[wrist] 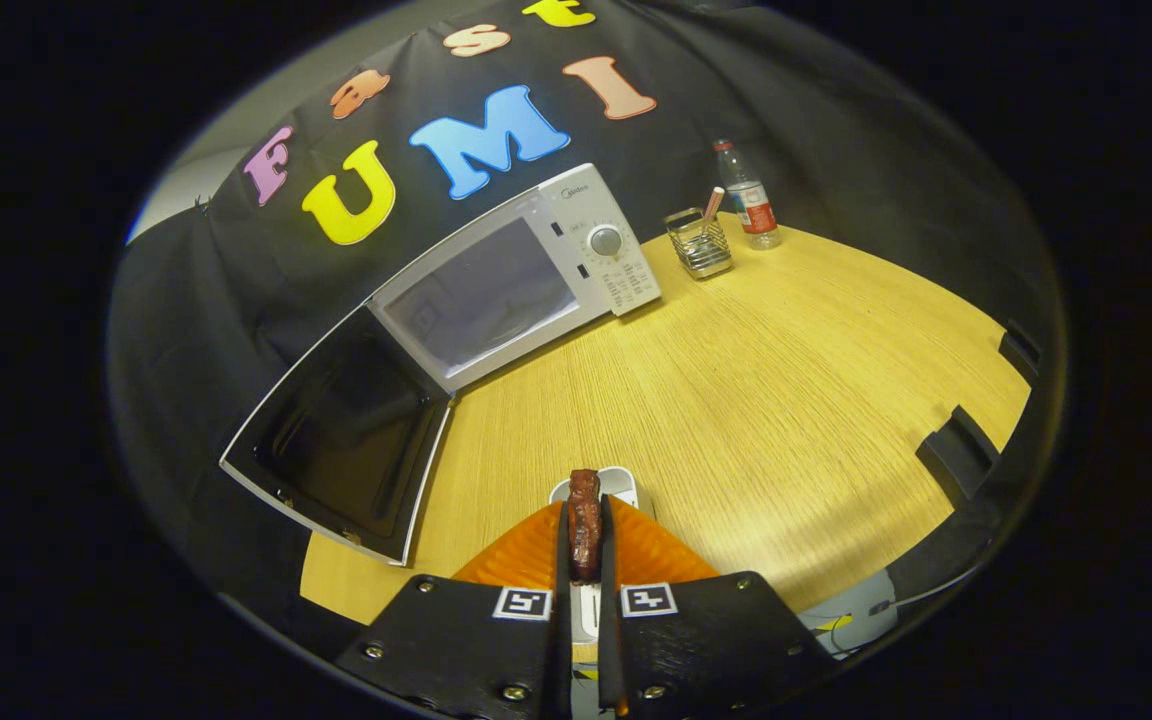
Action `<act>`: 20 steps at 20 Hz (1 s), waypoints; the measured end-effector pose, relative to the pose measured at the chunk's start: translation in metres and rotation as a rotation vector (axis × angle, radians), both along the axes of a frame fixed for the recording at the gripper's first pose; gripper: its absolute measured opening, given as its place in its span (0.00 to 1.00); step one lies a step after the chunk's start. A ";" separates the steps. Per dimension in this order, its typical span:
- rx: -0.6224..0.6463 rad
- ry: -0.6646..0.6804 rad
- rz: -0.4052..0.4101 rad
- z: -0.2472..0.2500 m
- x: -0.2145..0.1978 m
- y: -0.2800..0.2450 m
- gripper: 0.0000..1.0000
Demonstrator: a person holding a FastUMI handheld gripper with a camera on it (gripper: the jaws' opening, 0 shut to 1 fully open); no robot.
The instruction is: Open the microwave, put the food inside, and close the microwave door.
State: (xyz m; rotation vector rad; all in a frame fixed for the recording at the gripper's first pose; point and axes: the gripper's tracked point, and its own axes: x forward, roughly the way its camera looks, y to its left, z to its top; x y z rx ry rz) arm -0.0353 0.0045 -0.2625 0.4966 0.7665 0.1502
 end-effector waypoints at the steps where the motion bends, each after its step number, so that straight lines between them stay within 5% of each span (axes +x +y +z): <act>1: 0.003 -0.010 0.003 0.006 0.004 0.002 0.11; 20: 0.163 -0.152 0.083 0.064 0.127 0.087 0.11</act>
